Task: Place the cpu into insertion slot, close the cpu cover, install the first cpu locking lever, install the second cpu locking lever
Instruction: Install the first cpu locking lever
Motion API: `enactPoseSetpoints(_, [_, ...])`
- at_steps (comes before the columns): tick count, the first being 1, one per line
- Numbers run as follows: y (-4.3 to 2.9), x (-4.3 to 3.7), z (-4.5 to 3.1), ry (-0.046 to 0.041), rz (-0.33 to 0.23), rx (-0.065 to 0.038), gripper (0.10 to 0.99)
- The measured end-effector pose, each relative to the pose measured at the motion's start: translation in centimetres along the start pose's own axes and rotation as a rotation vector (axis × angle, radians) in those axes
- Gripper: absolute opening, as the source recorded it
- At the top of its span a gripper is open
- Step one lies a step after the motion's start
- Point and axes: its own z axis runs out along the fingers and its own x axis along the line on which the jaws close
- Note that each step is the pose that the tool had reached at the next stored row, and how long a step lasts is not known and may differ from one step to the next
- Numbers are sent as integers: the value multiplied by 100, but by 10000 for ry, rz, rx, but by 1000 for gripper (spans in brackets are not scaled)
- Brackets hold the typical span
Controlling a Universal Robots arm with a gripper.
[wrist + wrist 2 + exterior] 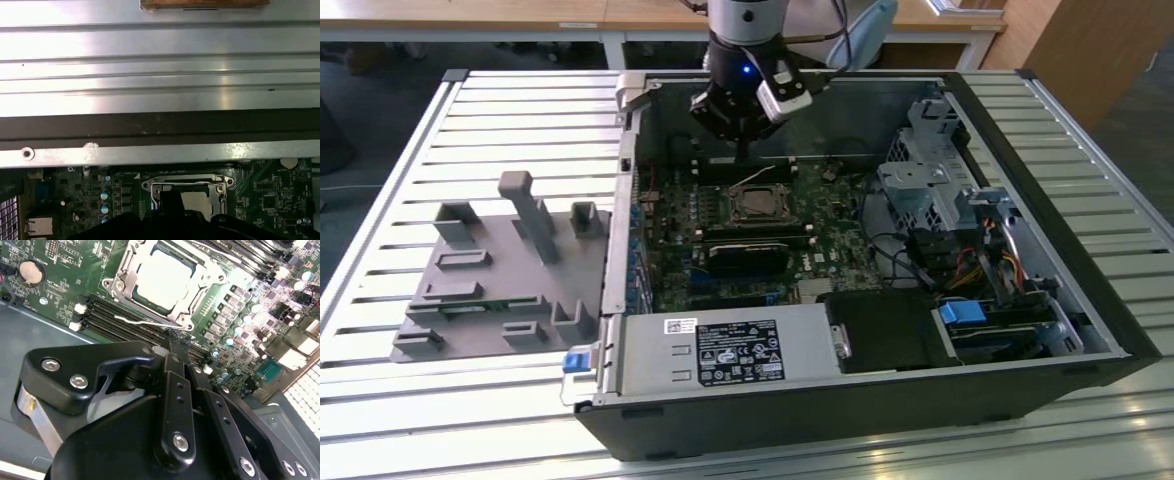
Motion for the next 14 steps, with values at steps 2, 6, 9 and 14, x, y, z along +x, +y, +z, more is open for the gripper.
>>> enactPoseSetpoints(2, [0,2,7,-6,2,-92,106])
enactPoseSetpoints(6, [-1,5,26,-54,9,-371,106])
enactPoseSetpoints(9, [-1,-5,65,-50,13,-460,106])
enactPoseSetpoints(14, [-1,-35,143,-47,12,-460,106])
